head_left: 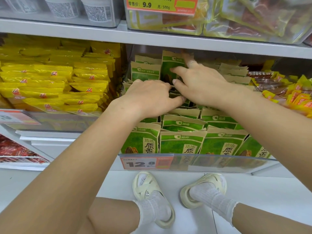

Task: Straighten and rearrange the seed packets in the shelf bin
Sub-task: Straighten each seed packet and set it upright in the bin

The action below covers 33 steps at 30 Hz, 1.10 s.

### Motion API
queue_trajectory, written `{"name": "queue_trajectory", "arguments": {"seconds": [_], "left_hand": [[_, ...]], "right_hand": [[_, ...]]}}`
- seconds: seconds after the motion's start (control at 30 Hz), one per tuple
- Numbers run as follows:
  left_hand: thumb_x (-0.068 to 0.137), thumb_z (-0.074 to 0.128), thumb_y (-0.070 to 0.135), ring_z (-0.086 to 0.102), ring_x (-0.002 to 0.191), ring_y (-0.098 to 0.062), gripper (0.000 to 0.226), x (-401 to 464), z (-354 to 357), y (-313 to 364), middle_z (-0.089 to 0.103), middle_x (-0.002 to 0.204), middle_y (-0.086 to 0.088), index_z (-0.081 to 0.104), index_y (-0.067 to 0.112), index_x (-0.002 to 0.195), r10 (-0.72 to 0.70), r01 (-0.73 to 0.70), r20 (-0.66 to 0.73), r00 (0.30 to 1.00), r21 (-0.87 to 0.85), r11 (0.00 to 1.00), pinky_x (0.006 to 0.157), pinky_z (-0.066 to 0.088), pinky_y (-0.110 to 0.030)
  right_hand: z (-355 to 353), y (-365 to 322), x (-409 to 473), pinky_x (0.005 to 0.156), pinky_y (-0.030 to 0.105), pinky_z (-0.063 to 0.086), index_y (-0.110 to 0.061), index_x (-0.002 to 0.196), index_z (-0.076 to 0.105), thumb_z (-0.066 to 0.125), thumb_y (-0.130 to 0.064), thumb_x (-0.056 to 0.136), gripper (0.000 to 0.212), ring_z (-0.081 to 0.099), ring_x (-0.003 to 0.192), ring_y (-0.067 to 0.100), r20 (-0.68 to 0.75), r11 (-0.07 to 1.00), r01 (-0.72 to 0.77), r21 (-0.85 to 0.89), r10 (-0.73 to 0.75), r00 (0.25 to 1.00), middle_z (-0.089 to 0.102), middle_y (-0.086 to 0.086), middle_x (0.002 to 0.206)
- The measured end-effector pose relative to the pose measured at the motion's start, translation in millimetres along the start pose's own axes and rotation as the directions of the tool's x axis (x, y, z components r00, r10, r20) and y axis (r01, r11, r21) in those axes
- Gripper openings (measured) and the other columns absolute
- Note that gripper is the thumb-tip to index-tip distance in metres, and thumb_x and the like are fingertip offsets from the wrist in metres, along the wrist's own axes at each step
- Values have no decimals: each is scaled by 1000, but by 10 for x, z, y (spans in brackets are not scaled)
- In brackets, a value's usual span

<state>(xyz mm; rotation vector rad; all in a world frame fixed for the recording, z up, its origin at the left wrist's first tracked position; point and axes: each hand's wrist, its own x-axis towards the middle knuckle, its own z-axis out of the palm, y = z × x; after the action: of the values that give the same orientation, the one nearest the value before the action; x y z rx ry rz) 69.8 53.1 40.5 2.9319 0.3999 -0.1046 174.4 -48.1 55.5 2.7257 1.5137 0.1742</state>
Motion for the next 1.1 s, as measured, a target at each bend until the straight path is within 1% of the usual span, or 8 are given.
{"name": "queue_trajectory", "arguments": {"seconds": [0.1,0.23,0.4,0.63,0.77,0.9,1.03,1.1], "left_hand": [[95,26,69,50,125,-23,65,-3,-10,-6,54,140,0,48,28,141,1,-1,9,1000,9,1000,95,35,-41],[95,27,68,52,122,-23,63,-14,-21,4,56,136,1,51,28,138,-8,8,10,1000,9,1000,95,35,-40],[95,26,69,52,121,-22,64,-6,-24,1,57,135,2,51,27,138,-4,4,13,1000,17,1000,93,35,-40],[96,25,68,40,138,-23,71,-29,-51,12,41,154,1,36,25,151,-13,13,27,1000,27,1000,108,31,-43],[97,27,66,43,136,-24,69,-69,-75,9,44,152,-1,39,23,149,-22,21,11,1000,40,999,106,36,-42],[96,28,67,51,128,-25,67,-120,-122,-42,54,142,-3,45,23,143,-56,55,8,998,82,995,98,44,-41],[97,28,65,48,131,-25,62,-157,-156,-40,51,145,-2,40,30,146,-40,38,21,999,70,997,101,43,-41],[97,28,65,48,130,-25,59,-162,-160,-31,51,145,-1,40,33,146,-28,26,25,999,67,997,101,42,-41]], "right_hand": [[49,53,77,96,43,43,-24,146,38,34,-34,101,46,45,127,36,18,1000,-5,29,5,1000,30,16,153],[80,115,232,101,45,43,-22,144,40,35,-30,98,47,46,127,37,111,995,-21,101,9,994,34,19,150],[38,90,451,100,41,37,-18,138,46,36,-32,98,43,45,121,35,154,998,0,59,-9,988,41,19,141],[119,203,429,114,44,17,-26,144,40,37,-36,100,45,30,139,34,204,999,35,-40,-26,979,17,13,159],[21,268,363,99,36,38,-22,139,47,46,-49,96,51,47,124,29,224,997,50,65,-64,973,45,13,143],[9,300,329,109,38,35,-25,143,45,53,-56,90,62,39,135,28,277,997,63,37,-70,958,31,9,155],[1,266,385,103,32,35,-23,143,44,48,-47,96,52,40,134,25,220,987,2,158,-37,975,35,8,153],[-10,249,395,99,32,37,-23,143,43,48,-43,97,51,44,127,24,229,991,-8,134,-23,973,36,9,152]]}}
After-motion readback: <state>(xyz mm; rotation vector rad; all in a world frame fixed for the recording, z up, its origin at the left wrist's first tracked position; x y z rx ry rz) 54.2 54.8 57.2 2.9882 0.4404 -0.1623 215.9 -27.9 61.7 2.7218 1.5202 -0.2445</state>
